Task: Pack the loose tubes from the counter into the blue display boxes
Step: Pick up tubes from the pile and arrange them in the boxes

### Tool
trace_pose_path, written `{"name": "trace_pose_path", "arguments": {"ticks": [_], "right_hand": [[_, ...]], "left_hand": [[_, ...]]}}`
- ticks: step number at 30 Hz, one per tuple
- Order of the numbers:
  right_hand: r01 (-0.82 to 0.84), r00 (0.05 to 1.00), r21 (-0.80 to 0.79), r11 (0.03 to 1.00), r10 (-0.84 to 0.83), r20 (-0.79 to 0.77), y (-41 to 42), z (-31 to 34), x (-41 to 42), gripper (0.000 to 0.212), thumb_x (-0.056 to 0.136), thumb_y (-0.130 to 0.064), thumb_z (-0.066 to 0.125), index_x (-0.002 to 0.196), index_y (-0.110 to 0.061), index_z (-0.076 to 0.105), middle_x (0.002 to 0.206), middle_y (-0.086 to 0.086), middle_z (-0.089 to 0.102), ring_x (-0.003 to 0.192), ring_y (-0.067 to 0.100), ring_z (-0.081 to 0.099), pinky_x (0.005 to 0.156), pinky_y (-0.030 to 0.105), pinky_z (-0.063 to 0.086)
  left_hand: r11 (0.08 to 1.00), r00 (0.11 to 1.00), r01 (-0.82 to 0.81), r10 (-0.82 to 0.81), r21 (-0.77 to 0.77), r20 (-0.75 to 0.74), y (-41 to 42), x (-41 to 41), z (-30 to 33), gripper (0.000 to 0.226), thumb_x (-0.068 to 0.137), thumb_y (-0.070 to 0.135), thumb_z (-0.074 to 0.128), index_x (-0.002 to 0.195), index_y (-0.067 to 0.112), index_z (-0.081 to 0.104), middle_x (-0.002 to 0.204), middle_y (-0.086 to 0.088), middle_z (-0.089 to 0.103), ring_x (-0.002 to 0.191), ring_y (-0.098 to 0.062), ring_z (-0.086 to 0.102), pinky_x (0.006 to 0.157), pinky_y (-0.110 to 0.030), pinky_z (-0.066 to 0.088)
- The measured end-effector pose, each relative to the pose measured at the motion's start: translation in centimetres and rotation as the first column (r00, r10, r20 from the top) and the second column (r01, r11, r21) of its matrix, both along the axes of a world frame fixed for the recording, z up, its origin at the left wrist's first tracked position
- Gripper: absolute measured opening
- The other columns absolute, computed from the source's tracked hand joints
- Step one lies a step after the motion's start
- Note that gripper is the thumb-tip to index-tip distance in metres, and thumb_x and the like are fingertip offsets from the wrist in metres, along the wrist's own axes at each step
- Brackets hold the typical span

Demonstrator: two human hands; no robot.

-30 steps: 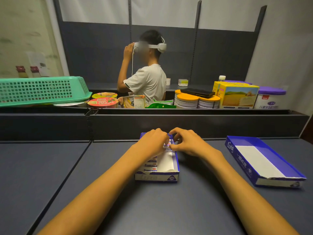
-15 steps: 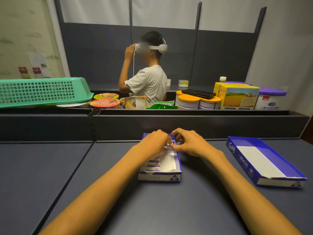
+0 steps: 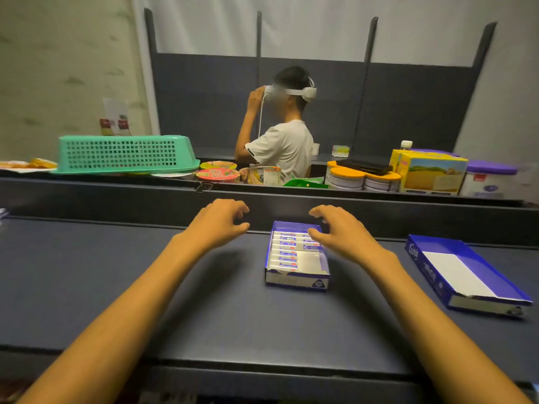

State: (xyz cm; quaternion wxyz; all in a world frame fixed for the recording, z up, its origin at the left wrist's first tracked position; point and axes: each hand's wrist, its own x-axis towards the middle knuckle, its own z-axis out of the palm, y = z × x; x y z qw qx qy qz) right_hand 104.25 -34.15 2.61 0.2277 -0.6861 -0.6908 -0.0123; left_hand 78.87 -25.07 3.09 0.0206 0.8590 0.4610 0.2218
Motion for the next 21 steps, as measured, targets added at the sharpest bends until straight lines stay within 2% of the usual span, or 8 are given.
{"name": "trace_pose_path", "arguments": {"ticks": [5, 10, 14, 21], "right_hand": [[-0.151, 0.982, -0.007, 0.989, 0.151, 0.111, -1.4, -0.1, -5.0, 0.053, 0.091, -0.04, 0.06, 0.139, -0.027, 0.042, 0.144, -0.002, 0.045, 0.129, 0.019, 0.041, 0.103, 0.036, 0.037], [-0.301, 0.943, 0.017, 0.954, 0.295, 0.156, -2.7, -0.8, -10.3, 0.053, 0.092, -0.042, 0.057, 0.14, -0.024, 0.043, 0.145, 0.0, 0.044, 0.129, 0.02, 0.041, 0.105, 0.036, 0.035], [-0.38, 0.913, 0.038, 0.924, 0.369, 0.173, -3.3, -0.6, -14.9, 0.054, 0.092, -0.043, 0.056, 0.141, -0.024, 0.041, 0.145, 0.001, 0.044, 0.13, 0.02, 0.041, 0.105, 0.037, 0.035], [-0.489, 0.853, -0.011, 0.872, 0.481, 0.201, -2.8, -0.5, -25.5, 0.053, 0.093, -0.042, 0.056, 0.141, -0.023, 0.042, 0.146, 0.002, 0.043, 0.131, 0.022, 0.039, 0.105, 0.04, 0.034]], "left_hand": [[0.99, 0.988, -0.142, 0.142, 0.008, -0.06, -4.7, -4.4, -0.7, 0.048, 0.087, 0.04, 0.063, 0.131, 0.022, 0.054, 0.125, -0.001, 0.061, 0.112, -0.019, 0.058, 0.094, -0.039, 0.05], [0.957, 0.952, -0.289, 0.29, 0.023, -0.098, -9.7, -10.6, -2.1, 0.052, 0.088, 0.047, 0.059, 0.134, 0.024, 0.05, 0.133, 0.0, 0.053, 0.125, -0.02, 0.047, 0.097, -0.042, 0.046], [0.926, 0.915, -0.377, 0.377, 0.028, -0.141, -12.4, -15.5, -2.1, 0.054, 0.09, 0.05, 0.056, 0.137, 0.024, 0.047, 0.136, 0.0, 0.05, 0.127, -0.02, 0.044, 0.093, -0.041, 0.044], [0.875, 0.862, -0.484, 0.482, 0.029, -0.158, -16.0, -25.0, -1.7, 0.055, 0.091, 0.049, 0.055, 0.138, 0.023, 0.045, 0.139, -0.001, 0.047, 0.128, -0.021, 0.043, 0.096, -0.04, 0.044]]}}
